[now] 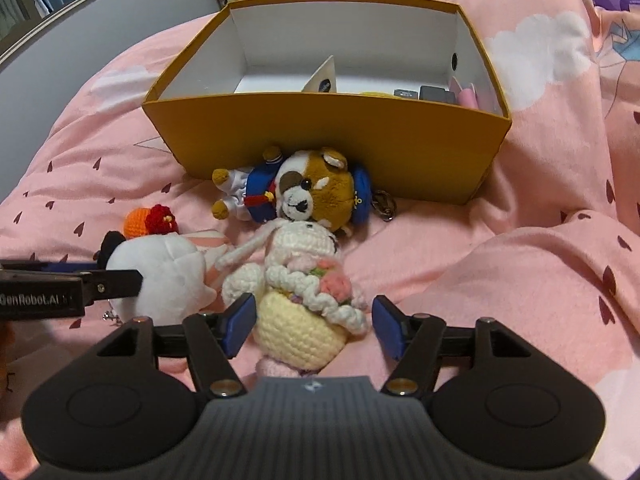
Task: Organize objects
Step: 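Grasp the white plush keychain with left while right grasps the crocheted bunny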
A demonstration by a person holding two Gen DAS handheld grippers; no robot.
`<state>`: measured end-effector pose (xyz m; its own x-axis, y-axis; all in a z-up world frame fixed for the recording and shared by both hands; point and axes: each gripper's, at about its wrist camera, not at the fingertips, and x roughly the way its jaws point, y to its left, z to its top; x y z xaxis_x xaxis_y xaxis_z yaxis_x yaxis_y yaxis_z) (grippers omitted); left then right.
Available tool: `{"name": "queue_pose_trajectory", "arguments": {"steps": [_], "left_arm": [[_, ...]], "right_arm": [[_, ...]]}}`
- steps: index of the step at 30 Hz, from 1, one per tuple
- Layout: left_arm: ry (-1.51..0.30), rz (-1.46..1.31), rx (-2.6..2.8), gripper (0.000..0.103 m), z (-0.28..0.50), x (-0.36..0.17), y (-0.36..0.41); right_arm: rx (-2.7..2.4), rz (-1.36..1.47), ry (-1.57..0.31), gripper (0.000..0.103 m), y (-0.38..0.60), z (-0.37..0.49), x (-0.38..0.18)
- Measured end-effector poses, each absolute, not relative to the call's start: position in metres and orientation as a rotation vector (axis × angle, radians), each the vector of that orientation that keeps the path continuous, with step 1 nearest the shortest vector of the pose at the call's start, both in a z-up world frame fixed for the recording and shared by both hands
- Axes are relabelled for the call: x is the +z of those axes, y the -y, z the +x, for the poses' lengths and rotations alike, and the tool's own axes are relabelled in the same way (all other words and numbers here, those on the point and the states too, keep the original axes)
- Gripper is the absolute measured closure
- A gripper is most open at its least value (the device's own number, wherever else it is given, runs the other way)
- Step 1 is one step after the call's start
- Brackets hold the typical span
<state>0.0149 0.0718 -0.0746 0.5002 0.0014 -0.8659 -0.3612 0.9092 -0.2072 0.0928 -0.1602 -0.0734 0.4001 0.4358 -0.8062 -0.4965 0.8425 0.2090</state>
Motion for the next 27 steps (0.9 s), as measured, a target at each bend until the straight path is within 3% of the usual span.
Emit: {"name": "queue_pose_trajectory", "arguments": {"steps": [6,11,25,27], "left_arm": [[-1.048,-0.492,0.19,0.023,0.023,-0.085,-0.079],[-1.069,-0.545,0.138,0.03,0.036,-0.097,-0.07],[-1.088,-0.542,0.157,0.03,0.038,-0.092,-0.064],[-1.081,-0.561,0.165,0.03,0.035,-0.088,-0.067]], "right_arm": [[0.591,-0.056,-1.016,0.032,0.159,0.097,-0.077],[0.593,-0.048,-1.031,0.031,0.154,0.101,-0.082],[0.651,0.058,-1.112,0.029,0.153,0.117,-0.104],[0.666,0.06,-1.105,0.033,0.154,0.116,-0.105]]}}
